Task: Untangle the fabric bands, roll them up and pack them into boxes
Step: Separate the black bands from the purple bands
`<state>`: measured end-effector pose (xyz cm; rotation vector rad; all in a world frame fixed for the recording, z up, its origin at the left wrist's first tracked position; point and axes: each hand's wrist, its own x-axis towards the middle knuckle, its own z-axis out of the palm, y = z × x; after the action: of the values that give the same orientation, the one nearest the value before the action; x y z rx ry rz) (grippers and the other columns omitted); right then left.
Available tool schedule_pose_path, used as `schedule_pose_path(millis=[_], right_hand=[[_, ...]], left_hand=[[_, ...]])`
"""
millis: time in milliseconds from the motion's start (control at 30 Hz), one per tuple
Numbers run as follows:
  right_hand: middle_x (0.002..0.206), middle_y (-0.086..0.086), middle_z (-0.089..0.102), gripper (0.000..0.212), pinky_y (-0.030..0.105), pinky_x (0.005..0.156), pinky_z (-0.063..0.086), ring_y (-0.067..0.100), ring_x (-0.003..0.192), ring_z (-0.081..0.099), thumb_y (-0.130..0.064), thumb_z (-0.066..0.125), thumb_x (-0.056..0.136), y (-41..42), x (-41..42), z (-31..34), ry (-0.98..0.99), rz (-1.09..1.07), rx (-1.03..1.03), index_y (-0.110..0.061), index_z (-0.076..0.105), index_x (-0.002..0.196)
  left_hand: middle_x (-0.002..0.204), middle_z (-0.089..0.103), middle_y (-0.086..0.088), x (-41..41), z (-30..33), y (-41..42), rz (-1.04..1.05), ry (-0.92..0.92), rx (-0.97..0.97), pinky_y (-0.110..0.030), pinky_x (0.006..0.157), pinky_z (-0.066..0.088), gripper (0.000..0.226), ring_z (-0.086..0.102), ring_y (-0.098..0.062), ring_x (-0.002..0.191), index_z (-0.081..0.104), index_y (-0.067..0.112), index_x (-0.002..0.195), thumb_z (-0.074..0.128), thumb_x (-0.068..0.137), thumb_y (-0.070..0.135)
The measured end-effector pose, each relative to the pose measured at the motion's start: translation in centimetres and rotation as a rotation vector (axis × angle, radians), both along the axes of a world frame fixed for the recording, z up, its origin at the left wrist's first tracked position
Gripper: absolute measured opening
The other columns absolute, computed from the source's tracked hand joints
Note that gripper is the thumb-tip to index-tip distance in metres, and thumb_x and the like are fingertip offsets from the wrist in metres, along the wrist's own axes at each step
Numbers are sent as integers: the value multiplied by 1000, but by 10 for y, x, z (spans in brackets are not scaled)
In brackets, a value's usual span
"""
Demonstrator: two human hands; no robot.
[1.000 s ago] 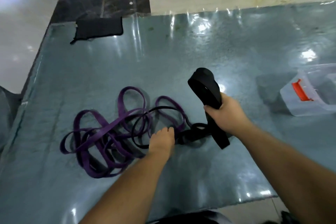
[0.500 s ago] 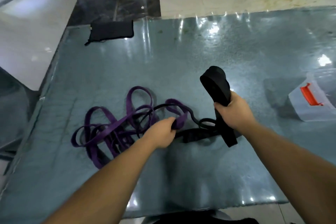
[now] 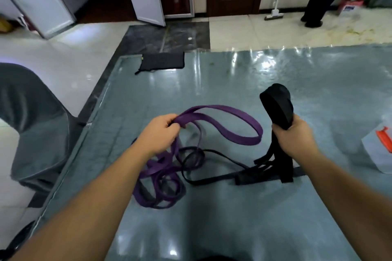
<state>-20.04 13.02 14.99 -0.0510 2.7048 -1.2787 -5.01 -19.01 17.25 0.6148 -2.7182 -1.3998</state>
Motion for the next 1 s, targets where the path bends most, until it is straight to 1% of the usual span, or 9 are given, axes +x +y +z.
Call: schedule_pose_path(millis=[100,233,333,400,500,567,800,900,1000], right_hand=[[83,-5,61,16,35,72,44,29,82,61,-27,68,94,-4,-5,22,43,-69,-75,-22,58,106],[92,-4,69,17,43,82,54,26,90,66,-24,69,93,-5,-8,62,113,-109,-252,-25,64,109],[95,-8,71,16,34,80,52,15,88,67,-24,69,92,-5,-4,101,178,-131,-338,-30,66,106],[88,-8,69,8,29,73,52,12,81,66,-21,70,92,-7,0,125,216,-140,-386,-27,66,95],[87,-5,72,6,28,69,56,14,80,69,-21,72,91,-14,7,151,270,-125,-449,-25,68,94],[88,-5,74,9,32,73,60,16,83,72,-22,74,89,-17,10,164,297,-118,-468,-27,68,94],[85,-11,76,15,43,87,63,18,88,74,-19,76,86,-10,19,196,363,-132,-583,-32,68,89],[91,0,78,14,51,86,63,29,90,76,-18,76,86,5,21,208,352,-153,-664,-28,69,92],[93,8,78,11,54,87,62,35,92,75,-19,76,86,26,25,221,349,-161,-715,-21,71,96]], left_hand=[[67,67,-1,8,-28,-17,65,-145,-121,-33,61,48,20,59,-17,57,67,13,91,49,96,20],[102,73,-13,13,-61,-30,129,-291,-190,-40,81,53,28,66,-32,91,57,9,93,46,96,35],[131,63,-18,13,-74,-35,165,-386,-257,-36,86,41,36,59,-34,113,57,5,122,46,102,33],[131,63,-15,12,-79,-39,108,-483,-289,-36,90,44,39,59,-33,115,59,5,123,45,101,34],[116,72,-11,4,-79,-40,-63,-666,-431,-37,84,54,29,66,-30,99,65,16,95,43,87,34],[112,72,-7,-6,-69,-27,-156,-721,-532,-37,85,57,30,68,-29,98,68,17,101,47,84,32],[105,72,-6,-55,-11,46,-432,-456,-477,-32,76,52,28,68,-27,95,69,14,100,54,96,37],[132,62,6,-58,24,84,-432,-202,-137,-28,92,44,43,61,-16,117,59,25,137,50,104,51],[141,56,14,-54,66,130,-481,29,209,-25,104,42,46,54,-6,129,50,38,142,55,100,56]])
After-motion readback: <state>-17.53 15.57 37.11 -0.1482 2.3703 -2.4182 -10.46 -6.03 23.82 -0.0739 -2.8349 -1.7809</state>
